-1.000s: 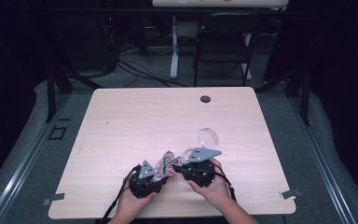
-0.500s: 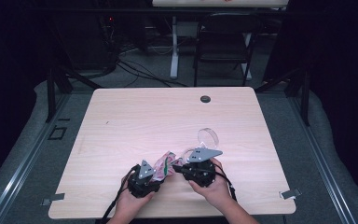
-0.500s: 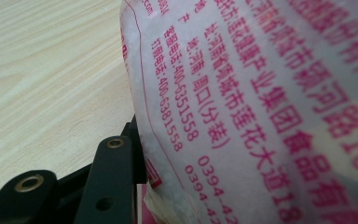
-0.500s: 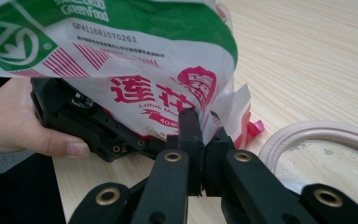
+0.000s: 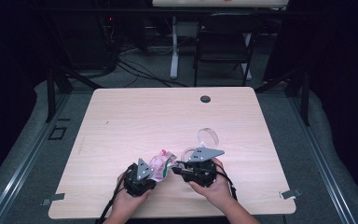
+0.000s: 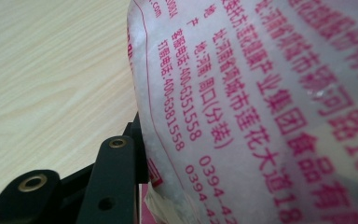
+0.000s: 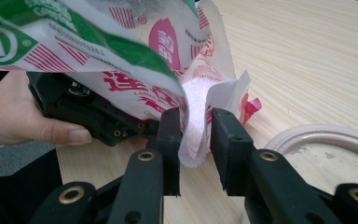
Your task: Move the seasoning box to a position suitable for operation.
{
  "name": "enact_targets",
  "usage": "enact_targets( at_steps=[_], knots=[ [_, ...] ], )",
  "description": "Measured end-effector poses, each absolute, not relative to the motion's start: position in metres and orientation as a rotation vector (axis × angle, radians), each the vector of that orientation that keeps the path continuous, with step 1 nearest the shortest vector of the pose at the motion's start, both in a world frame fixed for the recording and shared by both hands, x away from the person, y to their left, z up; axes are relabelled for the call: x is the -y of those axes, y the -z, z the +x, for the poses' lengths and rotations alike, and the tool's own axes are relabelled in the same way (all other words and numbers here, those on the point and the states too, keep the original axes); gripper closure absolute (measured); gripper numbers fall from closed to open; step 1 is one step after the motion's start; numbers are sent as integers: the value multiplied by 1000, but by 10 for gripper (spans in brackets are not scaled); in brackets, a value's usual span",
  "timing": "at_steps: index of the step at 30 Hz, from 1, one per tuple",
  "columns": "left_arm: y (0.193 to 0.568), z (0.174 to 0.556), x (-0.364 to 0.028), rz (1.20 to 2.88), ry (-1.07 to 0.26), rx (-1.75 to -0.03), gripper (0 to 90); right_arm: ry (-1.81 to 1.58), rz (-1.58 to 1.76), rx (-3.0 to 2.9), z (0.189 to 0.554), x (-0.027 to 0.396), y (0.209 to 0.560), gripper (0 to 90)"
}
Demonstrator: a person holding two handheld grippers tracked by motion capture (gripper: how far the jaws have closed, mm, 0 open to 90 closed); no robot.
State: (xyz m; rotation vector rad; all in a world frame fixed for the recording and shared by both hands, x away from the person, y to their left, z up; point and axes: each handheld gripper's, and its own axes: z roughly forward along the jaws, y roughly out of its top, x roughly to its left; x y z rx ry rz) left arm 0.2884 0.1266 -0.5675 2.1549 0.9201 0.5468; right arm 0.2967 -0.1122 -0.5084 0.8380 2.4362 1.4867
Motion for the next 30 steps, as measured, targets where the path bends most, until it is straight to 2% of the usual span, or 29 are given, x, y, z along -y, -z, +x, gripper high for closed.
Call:
enact_targets(
  at_steps=[5, 21, 26, 30],
  knots=[
    [565, 290, -130, 2151, -569, -931, 598, -1499, 839, -2415, 297, 114, 507, 672],
    [559, 298, -130, 2161, -564, -924, 600, -1487, 764, -2343, 292, 127, 494, 611],
    [556, 301, -128, 2169, -582, -916, 600, -1439, 696, -2294, 289, 131, 489, 561],
    [555, 304, -126, 2178, -598, -909, 600, -1395, 654, -2269, 287, 136, 485, 569]
  ],
)
